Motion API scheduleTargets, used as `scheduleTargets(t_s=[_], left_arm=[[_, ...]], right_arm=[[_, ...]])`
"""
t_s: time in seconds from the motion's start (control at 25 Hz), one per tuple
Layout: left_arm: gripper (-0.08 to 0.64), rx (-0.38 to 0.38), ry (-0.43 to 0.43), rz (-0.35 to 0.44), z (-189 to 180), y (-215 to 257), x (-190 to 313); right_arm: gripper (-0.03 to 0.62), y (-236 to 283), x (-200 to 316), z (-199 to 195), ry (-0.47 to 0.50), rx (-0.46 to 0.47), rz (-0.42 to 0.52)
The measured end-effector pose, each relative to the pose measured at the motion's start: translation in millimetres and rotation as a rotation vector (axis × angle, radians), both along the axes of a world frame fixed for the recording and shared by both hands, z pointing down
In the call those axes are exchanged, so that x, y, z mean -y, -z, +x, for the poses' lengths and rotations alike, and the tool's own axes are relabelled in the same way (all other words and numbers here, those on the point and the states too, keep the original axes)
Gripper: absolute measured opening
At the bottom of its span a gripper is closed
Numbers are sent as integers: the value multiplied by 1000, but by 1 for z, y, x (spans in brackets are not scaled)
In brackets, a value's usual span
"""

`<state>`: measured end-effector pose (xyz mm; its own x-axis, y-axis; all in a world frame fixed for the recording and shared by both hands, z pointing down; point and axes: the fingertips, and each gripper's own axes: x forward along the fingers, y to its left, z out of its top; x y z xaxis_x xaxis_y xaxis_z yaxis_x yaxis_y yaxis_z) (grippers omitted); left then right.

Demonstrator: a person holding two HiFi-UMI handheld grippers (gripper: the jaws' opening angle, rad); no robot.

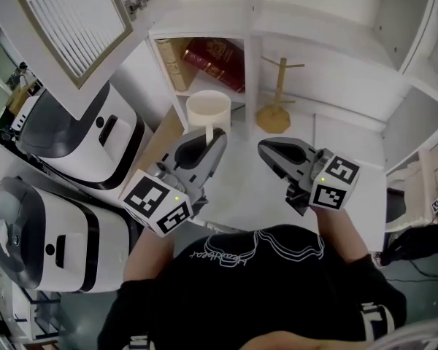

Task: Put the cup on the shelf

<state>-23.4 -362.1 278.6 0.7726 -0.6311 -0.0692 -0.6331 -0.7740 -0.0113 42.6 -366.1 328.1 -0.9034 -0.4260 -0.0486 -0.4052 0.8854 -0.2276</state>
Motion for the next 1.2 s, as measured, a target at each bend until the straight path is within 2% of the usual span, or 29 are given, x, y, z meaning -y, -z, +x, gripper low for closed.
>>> scheduleTargets(t_s=[0.28,0.44,0.84,1.2], left_arm=[[25,-1,23,38,-8,26,39],[25,-10,2,50,-10,39,55],[25,-20,-76,133,-18,84,98],[25,-70,-145,193,-18,118,134]], right_arm=[[6,-5,24,-7,13,11,-36],[6,-4,35,-8,1,16,-47],[6,10,63,-11,-98,25,-38],[6,21,80,-2,-204,-8,-17]])
